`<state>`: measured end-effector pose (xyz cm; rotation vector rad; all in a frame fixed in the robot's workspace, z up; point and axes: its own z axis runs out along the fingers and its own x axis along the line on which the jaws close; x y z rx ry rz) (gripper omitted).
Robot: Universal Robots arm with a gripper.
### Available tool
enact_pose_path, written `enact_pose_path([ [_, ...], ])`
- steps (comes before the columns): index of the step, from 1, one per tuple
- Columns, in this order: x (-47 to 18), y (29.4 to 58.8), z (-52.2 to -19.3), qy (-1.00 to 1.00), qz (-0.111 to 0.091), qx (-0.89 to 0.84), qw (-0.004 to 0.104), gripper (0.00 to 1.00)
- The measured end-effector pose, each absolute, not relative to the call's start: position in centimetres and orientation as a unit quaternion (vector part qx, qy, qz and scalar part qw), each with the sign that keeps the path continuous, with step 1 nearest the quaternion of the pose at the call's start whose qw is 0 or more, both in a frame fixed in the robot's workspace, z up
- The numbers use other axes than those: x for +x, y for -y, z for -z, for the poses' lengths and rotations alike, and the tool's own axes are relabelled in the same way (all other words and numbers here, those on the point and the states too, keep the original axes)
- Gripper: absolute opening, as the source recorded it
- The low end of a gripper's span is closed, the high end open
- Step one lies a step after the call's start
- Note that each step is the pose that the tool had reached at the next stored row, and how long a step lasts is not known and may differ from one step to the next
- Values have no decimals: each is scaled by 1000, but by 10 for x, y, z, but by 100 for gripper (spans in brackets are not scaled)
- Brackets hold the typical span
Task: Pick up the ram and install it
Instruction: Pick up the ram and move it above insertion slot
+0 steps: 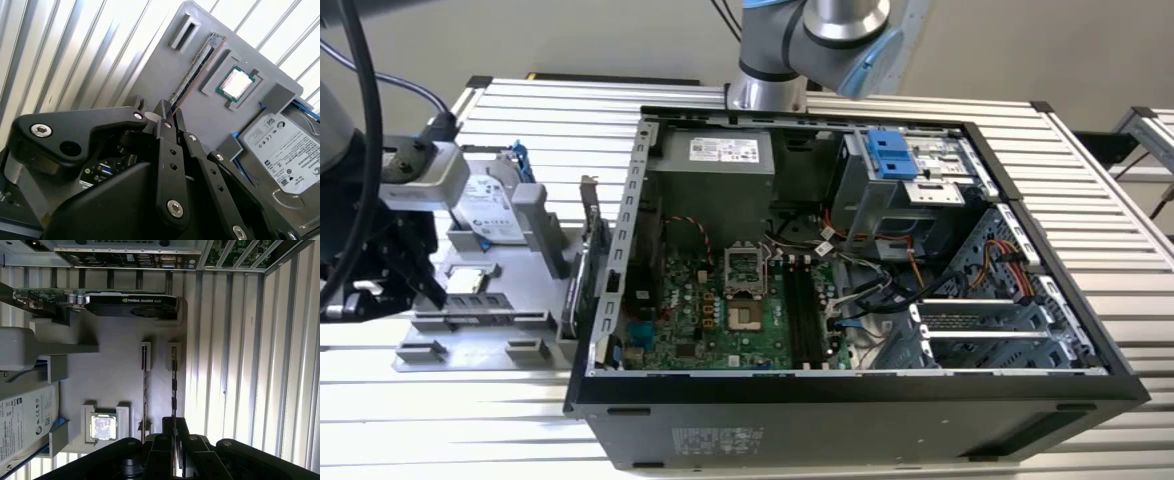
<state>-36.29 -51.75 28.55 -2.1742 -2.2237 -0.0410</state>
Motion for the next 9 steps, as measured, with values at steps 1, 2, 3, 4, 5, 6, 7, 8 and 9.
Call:
enact_pose_path([
  [1,-363,517,-286,715,13,-699,16,0],
  [2,-363,517,-287,715,13,-699,16,0],
  [3,-363,517,-287,715,13,-699,16,0],
  [4,-363,517,-288,715,13,-699,16,0],
  [5,-363,517,-289,715,13,-699,16,0],
  [6,-363,517,-290,715,13,-699,16,0],
  [7,-363,517,-291,715,13,-699,16,0],
  [8,-363,517,-292,715,13,-699,16,0],
  [9,-363,517,-293,715,13,-699,16,0],
])
